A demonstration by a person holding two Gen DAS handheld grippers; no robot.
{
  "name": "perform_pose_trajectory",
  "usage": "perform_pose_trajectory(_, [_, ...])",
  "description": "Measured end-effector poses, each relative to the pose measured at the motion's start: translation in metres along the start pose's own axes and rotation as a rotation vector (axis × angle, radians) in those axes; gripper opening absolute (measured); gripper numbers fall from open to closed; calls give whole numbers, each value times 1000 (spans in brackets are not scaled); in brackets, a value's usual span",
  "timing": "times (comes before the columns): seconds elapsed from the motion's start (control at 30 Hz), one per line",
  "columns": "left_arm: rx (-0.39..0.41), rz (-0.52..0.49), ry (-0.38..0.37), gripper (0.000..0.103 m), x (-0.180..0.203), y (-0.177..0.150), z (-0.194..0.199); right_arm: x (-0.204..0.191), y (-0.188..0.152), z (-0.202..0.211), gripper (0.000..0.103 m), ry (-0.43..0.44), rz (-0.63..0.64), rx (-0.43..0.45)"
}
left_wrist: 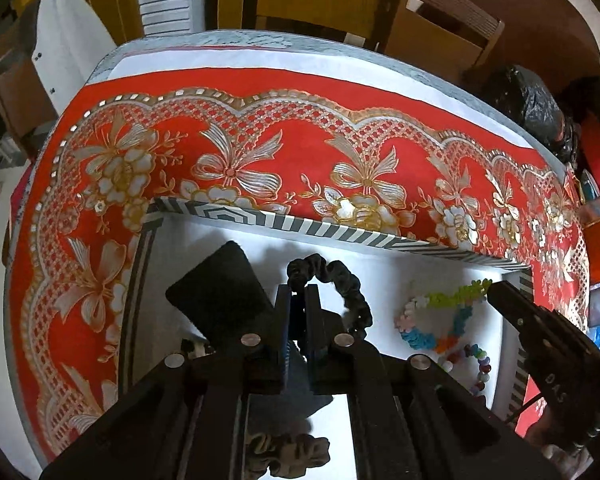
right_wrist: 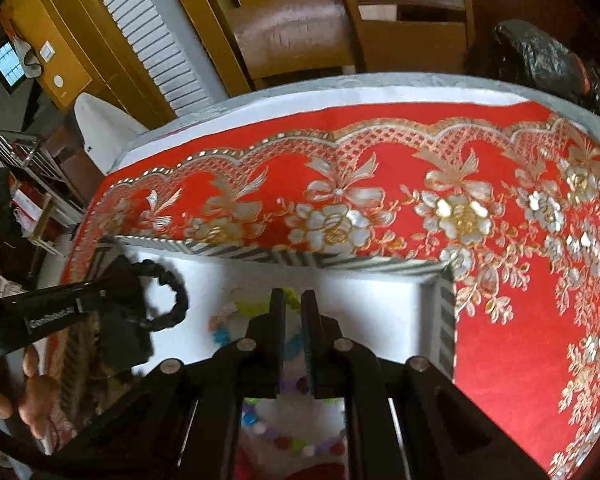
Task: Organize jewelry
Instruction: 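Carry the black bracelet and blue-green beads into the tray while opening both grippers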
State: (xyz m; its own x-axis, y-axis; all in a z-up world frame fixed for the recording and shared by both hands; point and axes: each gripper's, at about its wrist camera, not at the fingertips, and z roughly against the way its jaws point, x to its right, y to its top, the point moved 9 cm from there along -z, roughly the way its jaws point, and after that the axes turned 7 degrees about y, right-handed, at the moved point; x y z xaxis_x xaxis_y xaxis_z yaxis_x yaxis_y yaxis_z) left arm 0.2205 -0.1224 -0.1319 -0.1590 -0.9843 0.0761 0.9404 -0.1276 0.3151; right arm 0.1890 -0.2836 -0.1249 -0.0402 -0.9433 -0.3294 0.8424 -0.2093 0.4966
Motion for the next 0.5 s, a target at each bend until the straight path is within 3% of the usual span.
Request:
perform_pose_trajectory(0.13, [15,-26,17,5,5,1,2,5,-4,-7,11,-24,-1,-27])
perform_pose_trajectory(0.2, [30,-20,8,17,6,1,5,7,-8,-6,19,-27,-13,-46])
perform_pose_trajectory(0.37, [46,-5,5,19,5,0,16,0,-12,16,29,-31,12,-23])
perform_pose_trajectory(0.5, [63,4,29,19,0,-7,30,-12,-17,39,31,-16,26,1])
